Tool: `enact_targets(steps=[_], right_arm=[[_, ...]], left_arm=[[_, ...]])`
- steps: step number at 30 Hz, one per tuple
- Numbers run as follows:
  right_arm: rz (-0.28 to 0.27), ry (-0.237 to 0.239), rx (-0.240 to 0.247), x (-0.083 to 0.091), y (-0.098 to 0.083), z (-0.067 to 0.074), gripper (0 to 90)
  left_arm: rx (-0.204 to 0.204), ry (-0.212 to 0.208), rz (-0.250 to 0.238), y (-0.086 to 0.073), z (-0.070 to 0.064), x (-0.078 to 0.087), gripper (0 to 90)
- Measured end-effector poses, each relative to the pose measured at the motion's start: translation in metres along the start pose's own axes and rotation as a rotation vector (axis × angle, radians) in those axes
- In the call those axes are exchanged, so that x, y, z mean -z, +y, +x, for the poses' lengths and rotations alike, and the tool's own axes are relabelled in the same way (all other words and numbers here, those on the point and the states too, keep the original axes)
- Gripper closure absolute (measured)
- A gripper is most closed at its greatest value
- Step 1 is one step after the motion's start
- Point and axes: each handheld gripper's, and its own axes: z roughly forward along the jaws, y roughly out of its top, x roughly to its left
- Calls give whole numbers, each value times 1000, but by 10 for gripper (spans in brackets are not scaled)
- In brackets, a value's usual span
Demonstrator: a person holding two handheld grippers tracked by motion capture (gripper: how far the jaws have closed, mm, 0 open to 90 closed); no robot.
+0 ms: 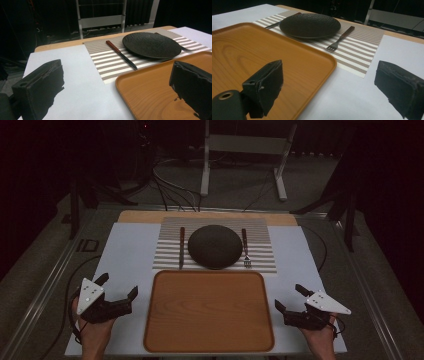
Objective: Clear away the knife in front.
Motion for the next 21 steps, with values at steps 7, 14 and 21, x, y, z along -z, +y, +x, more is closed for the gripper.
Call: enact_targets(steps=[7, 14, 21], right_arm=[[0, 3, 3, 1, 0, -1, 82], [11, 12, 16, -1, -1, -1, 83], [23, 16, 39, -3, -1, 0, 82]], left_arm=[[-6, 4, 7, 0, 0, 0, 0], [-9, 4, 21, 1, -1, -3, 0], [-10, -14, 3, 8, -1, -9, 0]])
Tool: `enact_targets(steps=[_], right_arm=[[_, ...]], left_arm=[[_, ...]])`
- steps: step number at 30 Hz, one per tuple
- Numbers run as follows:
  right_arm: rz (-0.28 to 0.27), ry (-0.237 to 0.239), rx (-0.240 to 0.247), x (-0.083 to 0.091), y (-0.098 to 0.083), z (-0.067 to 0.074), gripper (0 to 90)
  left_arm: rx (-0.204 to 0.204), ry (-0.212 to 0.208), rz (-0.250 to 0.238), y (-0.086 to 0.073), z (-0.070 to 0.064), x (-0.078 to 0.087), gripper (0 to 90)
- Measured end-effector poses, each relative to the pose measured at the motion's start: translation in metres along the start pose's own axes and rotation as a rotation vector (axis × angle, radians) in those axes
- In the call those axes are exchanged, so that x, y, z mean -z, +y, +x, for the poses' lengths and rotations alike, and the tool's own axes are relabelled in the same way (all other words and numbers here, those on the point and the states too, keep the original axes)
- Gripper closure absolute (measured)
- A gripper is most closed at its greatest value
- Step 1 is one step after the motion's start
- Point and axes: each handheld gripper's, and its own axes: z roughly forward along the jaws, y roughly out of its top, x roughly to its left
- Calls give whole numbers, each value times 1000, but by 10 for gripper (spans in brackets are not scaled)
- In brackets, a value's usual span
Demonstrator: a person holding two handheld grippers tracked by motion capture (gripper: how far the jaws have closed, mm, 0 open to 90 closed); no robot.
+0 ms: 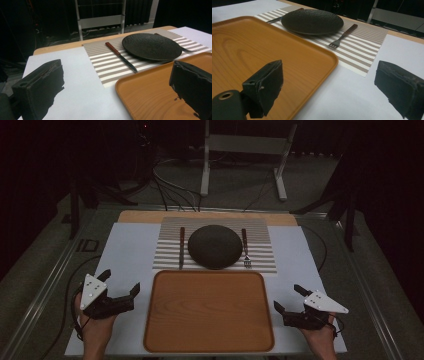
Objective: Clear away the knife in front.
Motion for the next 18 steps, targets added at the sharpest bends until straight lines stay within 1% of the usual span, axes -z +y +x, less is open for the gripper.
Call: enact_targets(steps=[2, 5, 7, 9, 11, 13, 15, 18], right_arm=[[-5, -1, -4, 1, 0, -1, 82], [-6, 1, -9, 3, 0, -2, 82], [1, -1, 0, 4, -2, -2, 82], [3, -4, 2, 5, -3, -3, 82], [0, -7, 0, 6, -3, -3, 82], [-2, -13, -7, 6, -3, -2, 82], [1, -20, -6, 6, -3, -1, 82], [-5, -20, -11, 7, -3, 0, 83]], left_arm=[[-10, -7, 7, 2, -2, -4, 0], [-9, -14, 13, 3, -3, -6, 0], [-10, -34, 15, 7, -6, -12, 0], [-21, -40, 16, 10, -8, -16, 0], [-25, -43, 14, 11, -8, -17, 0], [-23, -58, 4, 16, -10, -25, 0], [-19, -59, 10, 20, -12, -31, 1], [-7, -49, 34, 27, -14, -40, 1]])
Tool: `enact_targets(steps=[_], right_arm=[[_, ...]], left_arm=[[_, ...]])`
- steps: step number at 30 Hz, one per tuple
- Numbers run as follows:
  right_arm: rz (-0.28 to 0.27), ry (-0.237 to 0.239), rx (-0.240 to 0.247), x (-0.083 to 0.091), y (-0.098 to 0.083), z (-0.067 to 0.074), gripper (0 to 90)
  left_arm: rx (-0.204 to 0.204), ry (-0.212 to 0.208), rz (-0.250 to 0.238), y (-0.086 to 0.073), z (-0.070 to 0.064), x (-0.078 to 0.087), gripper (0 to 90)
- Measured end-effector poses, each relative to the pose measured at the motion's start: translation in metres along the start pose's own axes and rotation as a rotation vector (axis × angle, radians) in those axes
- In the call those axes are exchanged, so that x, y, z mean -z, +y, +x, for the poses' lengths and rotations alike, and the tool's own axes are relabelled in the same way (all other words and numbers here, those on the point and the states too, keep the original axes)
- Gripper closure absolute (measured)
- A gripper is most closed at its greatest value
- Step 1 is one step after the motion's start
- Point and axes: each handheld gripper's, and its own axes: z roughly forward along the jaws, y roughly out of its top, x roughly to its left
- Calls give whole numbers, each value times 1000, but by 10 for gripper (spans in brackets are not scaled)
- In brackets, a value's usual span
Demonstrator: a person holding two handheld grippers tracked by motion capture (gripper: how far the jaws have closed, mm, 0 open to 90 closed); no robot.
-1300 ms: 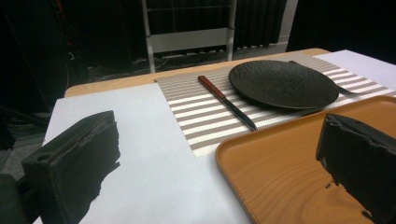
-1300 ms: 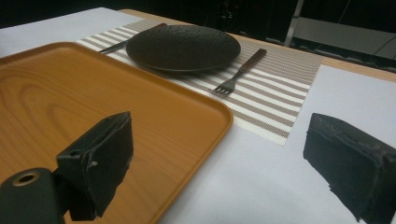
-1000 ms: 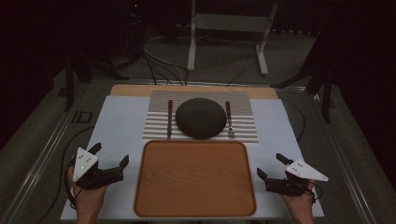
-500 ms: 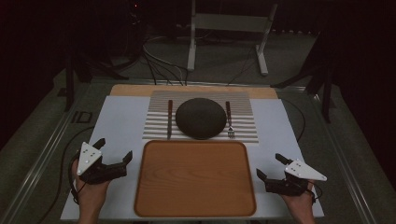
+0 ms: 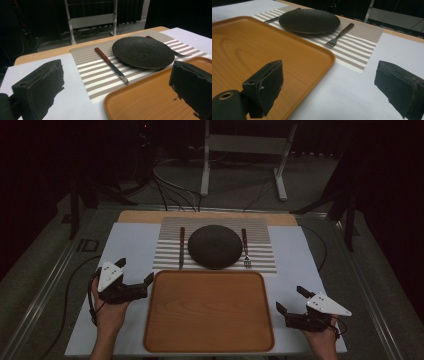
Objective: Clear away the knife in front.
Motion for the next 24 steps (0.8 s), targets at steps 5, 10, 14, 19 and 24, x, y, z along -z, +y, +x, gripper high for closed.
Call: enact_targets(steps=[5, 10, 14, 19, 24], right_arm=[[-20, -3, -5, 2, 1, 2, 82], [-20, -6, -9, 3, 1, 1, 82], [-21, -7, -10, 3, 1, 2, 83], [-20, -10, -9, 2, 0, 0, 82], [-17, -10, -5, 2, 0, 1, 82]], left_arm=[[8, 7, 9, 8, -1, -14, 1], [30, 2, 5, 15, -2, -29, 1], [30, 13, 9, 19, -1, -37, 1], [41, 35, 10, 26, 4, -51, 1], [23, 37, 34, 33, 4, -64, 1]])
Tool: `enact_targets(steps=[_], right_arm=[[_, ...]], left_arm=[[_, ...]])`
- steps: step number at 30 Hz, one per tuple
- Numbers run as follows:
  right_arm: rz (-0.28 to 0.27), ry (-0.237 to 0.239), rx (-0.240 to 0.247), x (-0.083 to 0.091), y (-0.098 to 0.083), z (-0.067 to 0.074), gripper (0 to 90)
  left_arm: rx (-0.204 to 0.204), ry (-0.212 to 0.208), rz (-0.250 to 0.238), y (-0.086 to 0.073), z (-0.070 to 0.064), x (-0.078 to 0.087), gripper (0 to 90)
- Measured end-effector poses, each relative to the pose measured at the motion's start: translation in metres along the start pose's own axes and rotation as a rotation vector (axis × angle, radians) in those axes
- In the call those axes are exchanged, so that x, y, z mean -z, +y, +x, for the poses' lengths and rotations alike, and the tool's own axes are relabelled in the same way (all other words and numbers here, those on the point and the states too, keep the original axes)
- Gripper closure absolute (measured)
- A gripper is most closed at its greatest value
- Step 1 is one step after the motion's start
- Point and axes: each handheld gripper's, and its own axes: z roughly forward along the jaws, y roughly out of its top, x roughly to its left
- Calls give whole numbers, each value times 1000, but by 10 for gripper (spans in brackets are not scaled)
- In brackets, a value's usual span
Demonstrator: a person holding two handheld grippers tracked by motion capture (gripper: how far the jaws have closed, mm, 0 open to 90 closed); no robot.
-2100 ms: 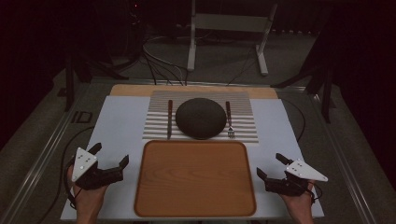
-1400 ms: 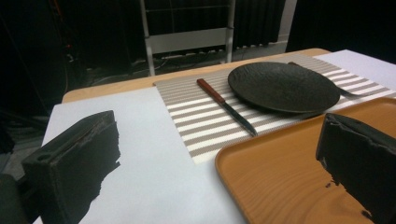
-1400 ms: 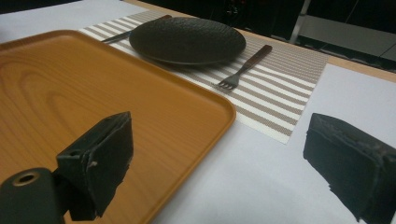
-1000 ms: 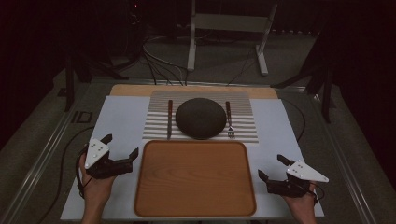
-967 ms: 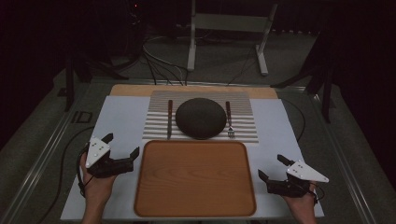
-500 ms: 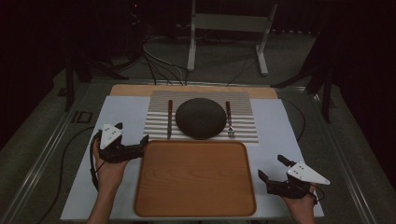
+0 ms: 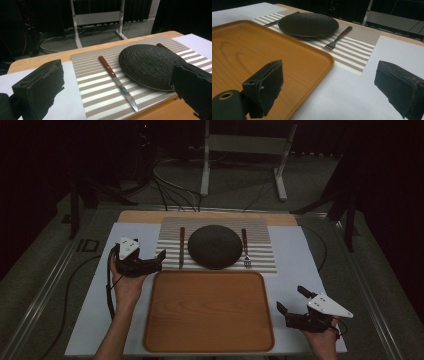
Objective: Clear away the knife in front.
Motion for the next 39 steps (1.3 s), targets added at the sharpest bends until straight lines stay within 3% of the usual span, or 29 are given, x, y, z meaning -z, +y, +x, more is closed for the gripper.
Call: enact_targets(steps=[7, 16, 22, 39], right_arm=[[6, 1, 4, -1, 0, 0, 82], [12, 2, 8, -1, 0, 0, 82], [13, 2, 8, -2, 0, 0, 82], [17, 4, 5, -2, -1, -1, 82]], left_arm=[[-20, 2, 36, 4, -1, -18, 1], [-9, -2, 44, 9, 0, -34, 6], [-30, -2, 68, 12, -1, -44, 6], [-37, -7, 110, 17, -6, -75, 6]])
